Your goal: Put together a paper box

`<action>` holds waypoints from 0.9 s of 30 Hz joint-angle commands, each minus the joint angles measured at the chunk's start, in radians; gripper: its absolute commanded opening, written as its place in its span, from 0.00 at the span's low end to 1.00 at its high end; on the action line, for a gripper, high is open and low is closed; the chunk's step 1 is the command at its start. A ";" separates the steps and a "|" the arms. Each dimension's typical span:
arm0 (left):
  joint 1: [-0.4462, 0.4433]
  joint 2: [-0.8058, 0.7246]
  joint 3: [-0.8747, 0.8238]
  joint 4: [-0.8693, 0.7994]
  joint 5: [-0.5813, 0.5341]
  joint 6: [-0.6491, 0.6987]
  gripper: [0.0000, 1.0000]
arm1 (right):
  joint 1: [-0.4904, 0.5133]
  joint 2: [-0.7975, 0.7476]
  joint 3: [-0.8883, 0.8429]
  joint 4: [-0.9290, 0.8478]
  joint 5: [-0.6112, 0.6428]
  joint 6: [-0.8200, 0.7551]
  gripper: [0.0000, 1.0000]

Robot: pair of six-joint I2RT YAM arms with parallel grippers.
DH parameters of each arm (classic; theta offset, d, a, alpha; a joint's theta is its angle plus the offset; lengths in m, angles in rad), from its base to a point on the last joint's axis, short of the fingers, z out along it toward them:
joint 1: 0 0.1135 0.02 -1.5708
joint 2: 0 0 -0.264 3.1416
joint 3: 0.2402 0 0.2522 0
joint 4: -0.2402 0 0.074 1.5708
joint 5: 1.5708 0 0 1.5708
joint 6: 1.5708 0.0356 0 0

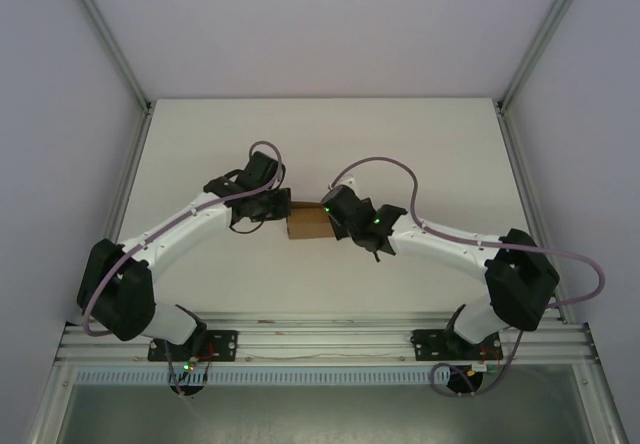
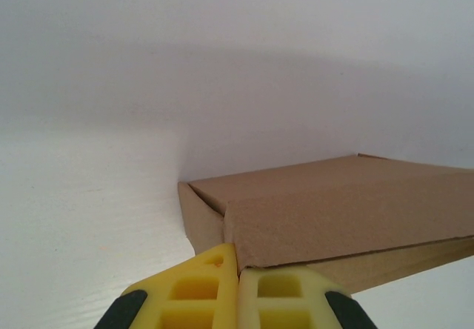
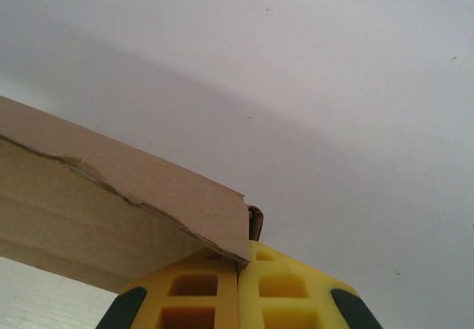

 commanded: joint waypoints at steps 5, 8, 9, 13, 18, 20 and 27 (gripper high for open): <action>0.001 0.035 -0.064 -0.005 0.058 -0.068 0.00 | 0.026 0.023 -0.046 -0.030 -0.065 0.021 0.00; 0.002 0.036 -0.063 -0.005 0.088 -0.070 0.00 | 0.025 0.032 -0.038 -0.042 -0.072 0.026 0.00; -0.002 0.038 -0.061 -0.020 0.070 -0.059 0.00 | 0.026 0.032 -0.041 -0.041 -0.075 0.026 0.00; 0.006 0.056 -0.084 -0.021 0.106 -0.064 0.00 | 0.025 0.032 -0.059 -0.016 -0.076 0.025 0.00; 0.027 0.051 0.007 -0.083 0.152 -0.067 0.00 | 0.026 0.041 -0.041 -0.045 -0.096 0.033 0.00; 0.027 0.051 0.049 -0.122 0.155 -0.045 0.00 | 0.027 0.038 -0.044 -0.042 -0.091 0.031 0.00; 0.017 0.082 -0.032 -0.072 0.126 -0.040 0.00 | 0.027 0.035 -0.063 -0.020 -0.098 0.026 0.00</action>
